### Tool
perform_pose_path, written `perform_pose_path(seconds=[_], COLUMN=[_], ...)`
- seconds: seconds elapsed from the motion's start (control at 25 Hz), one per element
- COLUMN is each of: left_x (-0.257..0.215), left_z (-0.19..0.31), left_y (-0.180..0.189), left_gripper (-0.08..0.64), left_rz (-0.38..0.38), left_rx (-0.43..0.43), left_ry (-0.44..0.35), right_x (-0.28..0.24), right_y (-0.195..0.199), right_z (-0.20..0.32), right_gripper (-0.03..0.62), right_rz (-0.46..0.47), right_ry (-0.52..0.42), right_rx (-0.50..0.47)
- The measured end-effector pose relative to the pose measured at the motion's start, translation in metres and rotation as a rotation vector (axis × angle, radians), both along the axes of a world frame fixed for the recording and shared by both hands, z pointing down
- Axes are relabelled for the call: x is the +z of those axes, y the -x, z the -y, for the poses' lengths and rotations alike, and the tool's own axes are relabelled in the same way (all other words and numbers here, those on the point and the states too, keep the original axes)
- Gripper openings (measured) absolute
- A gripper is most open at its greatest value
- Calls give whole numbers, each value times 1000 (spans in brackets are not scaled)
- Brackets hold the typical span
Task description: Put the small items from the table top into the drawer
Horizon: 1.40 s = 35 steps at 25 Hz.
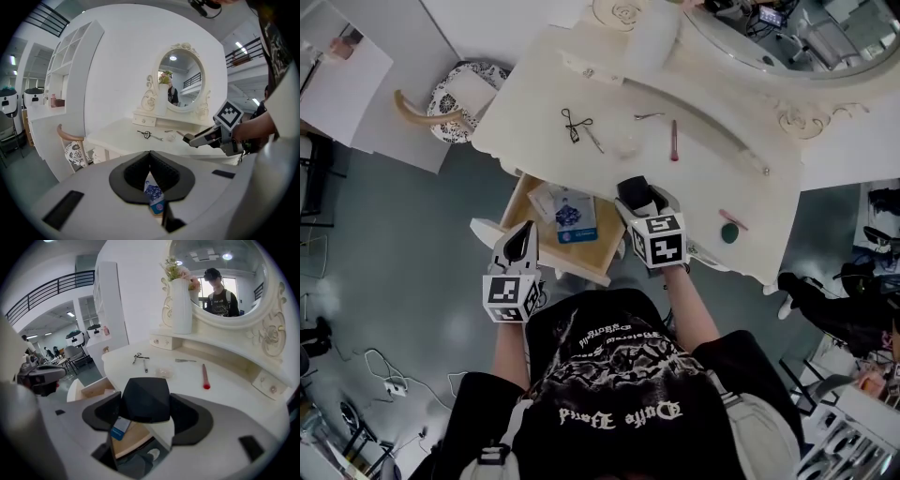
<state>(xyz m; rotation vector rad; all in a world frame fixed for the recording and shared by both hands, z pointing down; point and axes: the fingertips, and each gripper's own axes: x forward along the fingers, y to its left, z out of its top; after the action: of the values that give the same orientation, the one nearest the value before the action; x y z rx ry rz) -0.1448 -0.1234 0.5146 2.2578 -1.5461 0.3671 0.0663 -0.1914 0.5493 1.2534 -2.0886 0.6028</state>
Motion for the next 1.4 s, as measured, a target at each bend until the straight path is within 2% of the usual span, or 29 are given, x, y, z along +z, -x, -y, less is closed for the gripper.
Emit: perform_pose_path(seconds=[0.16,0.36,0.72,0.92,1.4], left_x=[-2,-3,-1,3,11], left_z=[-4,-9,-20,-27,-32], left_y=[5,9,23,27,43], left_gripper=[15,15,15,15,15], left_rz=[0,0,9,37,52], left_rx=[9,31,48,68,38], left_ry=[-8,-16,-10,3,43], right_x=[0,2,27,50,85], right_y=[22,40,59,67,88], right_z=[-18,-31,-57,-61,-52], right_gripper=[328,328,328,328,328], right_rz=[-4,5,32,17,28], right_ry=[2,5,72,112,193], right_rx=[-55,-76,-44,-22,3])
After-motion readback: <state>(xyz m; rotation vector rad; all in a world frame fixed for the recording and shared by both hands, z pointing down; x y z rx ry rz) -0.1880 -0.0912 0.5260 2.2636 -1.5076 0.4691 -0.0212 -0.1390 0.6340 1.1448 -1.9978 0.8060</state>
